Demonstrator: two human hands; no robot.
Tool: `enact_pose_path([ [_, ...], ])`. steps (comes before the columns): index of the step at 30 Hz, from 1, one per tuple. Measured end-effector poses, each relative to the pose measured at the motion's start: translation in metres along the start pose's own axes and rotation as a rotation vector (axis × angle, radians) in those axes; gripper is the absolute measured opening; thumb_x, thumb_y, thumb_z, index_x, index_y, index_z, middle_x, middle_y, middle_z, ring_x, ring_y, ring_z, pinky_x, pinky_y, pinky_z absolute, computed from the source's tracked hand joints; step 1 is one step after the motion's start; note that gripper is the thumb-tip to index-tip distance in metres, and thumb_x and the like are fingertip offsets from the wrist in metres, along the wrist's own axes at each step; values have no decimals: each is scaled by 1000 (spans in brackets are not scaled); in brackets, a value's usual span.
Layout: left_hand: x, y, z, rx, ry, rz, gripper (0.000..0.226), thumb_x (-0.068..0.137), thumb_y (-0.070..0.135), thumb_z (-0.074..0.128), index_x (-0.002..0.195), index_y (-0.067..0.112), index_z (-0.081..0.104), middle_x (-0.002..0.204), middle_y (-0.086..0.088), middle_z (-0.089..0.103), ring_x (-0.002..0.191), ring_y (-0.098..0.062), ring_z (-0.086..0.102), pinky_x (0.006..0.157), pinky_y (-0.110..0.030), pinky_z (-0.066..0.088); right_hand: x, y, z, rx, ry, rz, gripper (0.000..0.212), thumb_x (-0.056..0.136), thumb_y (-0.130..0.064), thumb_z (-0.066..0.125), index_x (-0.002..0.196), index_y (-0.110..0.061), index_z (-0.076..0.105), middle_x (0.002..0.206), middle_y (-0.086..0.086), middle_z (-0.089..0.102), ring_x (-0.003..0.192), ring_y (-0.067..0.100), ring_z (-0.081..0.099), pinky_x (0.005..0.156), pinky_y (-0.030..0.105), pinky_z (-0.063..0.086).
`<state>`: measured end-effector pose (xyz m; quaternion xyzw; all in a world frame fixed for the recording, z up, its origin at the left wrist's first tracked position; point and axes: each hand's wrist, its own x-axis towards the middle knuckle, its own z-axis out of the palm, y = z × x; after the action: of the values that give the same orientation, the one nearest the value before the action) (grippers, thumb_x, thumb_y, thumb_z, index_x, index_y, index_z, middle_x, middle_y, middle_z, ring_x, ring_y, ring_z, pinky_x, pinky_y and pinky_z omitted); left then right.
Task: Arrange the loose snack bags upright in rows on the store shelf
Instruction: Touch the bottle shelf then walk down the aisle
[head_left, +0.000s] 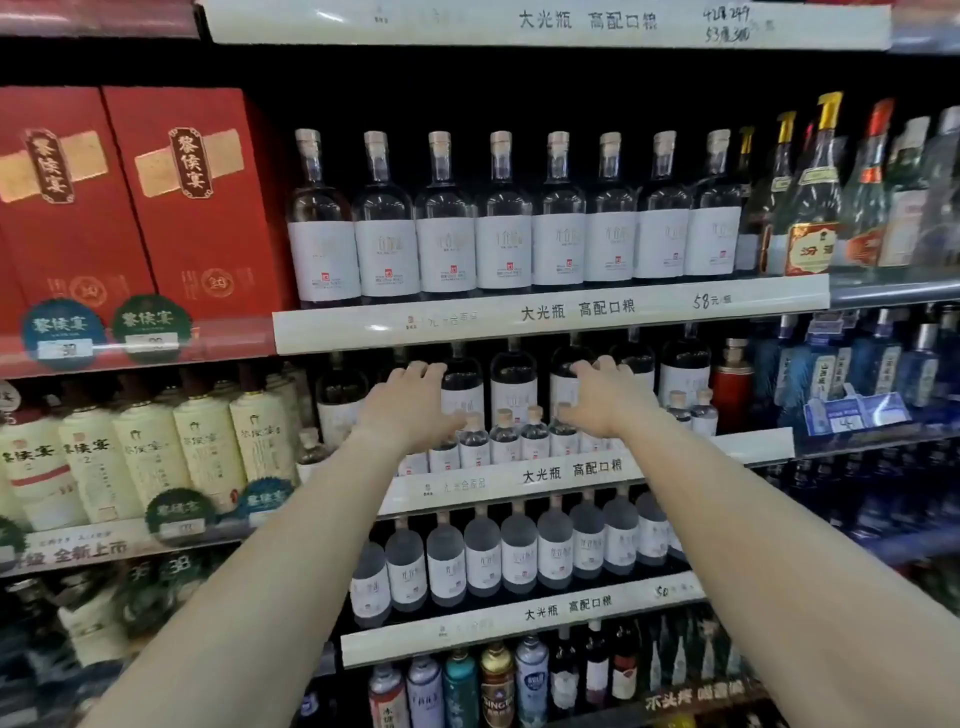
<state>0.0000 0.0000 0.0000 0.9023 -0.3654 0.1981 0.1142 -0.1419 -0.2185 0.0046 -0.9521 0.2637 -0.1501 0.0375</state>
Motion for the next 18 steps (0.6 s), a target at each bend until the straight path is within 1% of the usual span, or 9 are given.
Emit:
enact_pose_path([
  [3, 17, 35, 32, -8, -53, 98, 83, 80, 65, 47, 148, 22, 28, 150, -4, 37, 132, -28, 38, 91, -46, 47, -4, 40, 9, -91, -15, 83, 78, 84, -58, 58, 148, -20, 34, 148, 14, 37, 130, 38, 42, 95, 47, 45],
  [6, 34, 78, 67, -18, -106, 183, 76, 80, 61, 48, 143, 20, 35, 145, -4, 41, 125, -28, 44, 81, -43, 49, -11, 85, 20, -132, -49, 179, 77, 83, -53, 59, 148, -22, 33, 149, 14, 38, 132, 37, 39, 95, 48, 41],
  [7, 41, 91, 78, -22, -118, 207, 74, 79, 60, 49, 141, 21, 37, 143, -5, 43, 123, -29, 45, 80, -43, 49, -11, 100, 23, -131, -46, 206, 78, 82, -53, 59, 148, -22, 33, 148, 14, 38, 131, 37, 39, 96, 49, 40],
  [9, 56, 118, 97, -21, -147, 255, 72, 79, 58, 51, 140, 23, 37, 142, -5, 44, 124, -29, 45, 79, -43, 47, -14, 129, 27, -139, -62, 257, 79, 81, -53, 60, 147, -22, 32, 144, 15, 39, 128, 37, 39, 95, 50, 41],
  [11, 68, 146, 117, -32, -164, 295, 73, 79, 58, 53, 142, 25, 35, 143, -5, 44, 125, -29, 45, 79, -43, 45, -16, 161, 32, -139, -78, 303, 76, 80, -54, 61, 143, -20, 35, 139, 14, 41, 124, 38, 41, 93, 50, 42],
  [13, 81, 173, 137, -44, -209, 332, 79, 80, 59, 52, 147, 23, 29, 150, -5, 37, 130, -31, 41, 88, -44, 46, -21, 195, 37, -157, -75, 358, 71, 80, -56, 61, 138, -19, 40, 135, 14, 42, 123, 38, 43, 92, 51, 42],
  [14, 87, 188, 145, -44, -237, 351, 81, 81, 60, 52, 148, 22, 27, 151, -7, 35, 131, -32, 40, 90, -45, 46, -24, 211, 39, -163, -87, 389, 71, 81, -56, 61, 138, -19, 40, 137, 14, 41, 124, 38, 42, 93, 51, 42],
  [15, 93, 202, 153, -42, -251, 372, 81, 81, 60, 52, 148, 21, 28, 149, -8, 37, 130, -32, 40, 90, -45, 45, -26, 228, 40, -168, -103, 418, 73, 82, -57, 60, 140, -19, 38, 140, 15, 39, 125, 39, 41, 93, 52, 41],
  [18, 106, 245, 173, -48, -254, 437, 79, 78, 61, 54, 143, 21, 34, 139, -7, 46, 122, -30, 46, 78, -42, 43, -35, 277, 42, -161, -135, 503, 74, 83, -58, 60, 142, -20, 36, 144, 14, 37, 129, 39, 38, 95, 54, 39],
])
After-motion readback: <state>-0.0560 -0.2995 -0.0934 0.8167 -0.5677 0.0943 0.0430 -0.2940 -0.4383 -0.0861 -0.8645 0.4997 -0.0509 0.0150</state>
